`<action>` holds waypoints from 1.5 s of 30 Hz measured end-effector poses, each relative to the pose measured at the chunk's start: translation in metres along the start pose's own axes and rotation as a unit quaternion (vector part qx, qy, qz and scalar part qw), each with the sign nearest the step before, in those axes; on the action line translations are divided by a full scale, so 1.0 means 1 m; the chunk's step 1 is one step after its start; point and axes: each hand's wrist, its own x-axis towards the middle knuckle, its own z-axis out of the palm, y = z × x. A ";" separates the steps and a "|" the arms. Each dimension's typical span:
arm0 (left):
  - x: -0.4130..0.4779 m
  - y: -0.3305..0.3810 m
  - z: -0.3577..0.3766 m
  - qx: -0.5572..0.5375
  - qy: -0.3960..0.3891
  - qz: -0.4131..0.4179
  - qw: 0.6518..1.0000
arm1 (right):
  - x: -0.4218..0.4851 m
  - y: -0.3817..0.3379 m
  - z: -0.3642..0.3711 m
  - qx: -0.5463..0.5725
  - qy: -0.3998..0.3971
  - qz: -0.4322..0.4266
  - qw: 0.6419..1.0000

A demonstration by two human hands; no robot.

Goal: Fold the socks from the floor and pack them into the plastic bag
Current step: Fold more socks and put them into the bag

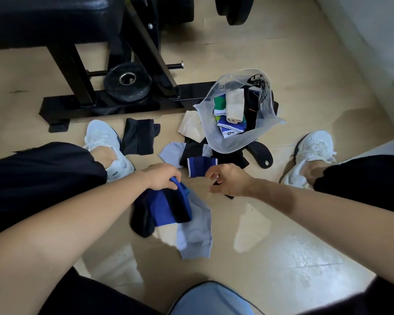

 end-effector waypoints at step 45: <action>-0.024 0.074 -0.070 -0.099 0.089 -0.025 0.991 | -0.103 -0.005 -0.136 0.098 0.127 0.022 0.987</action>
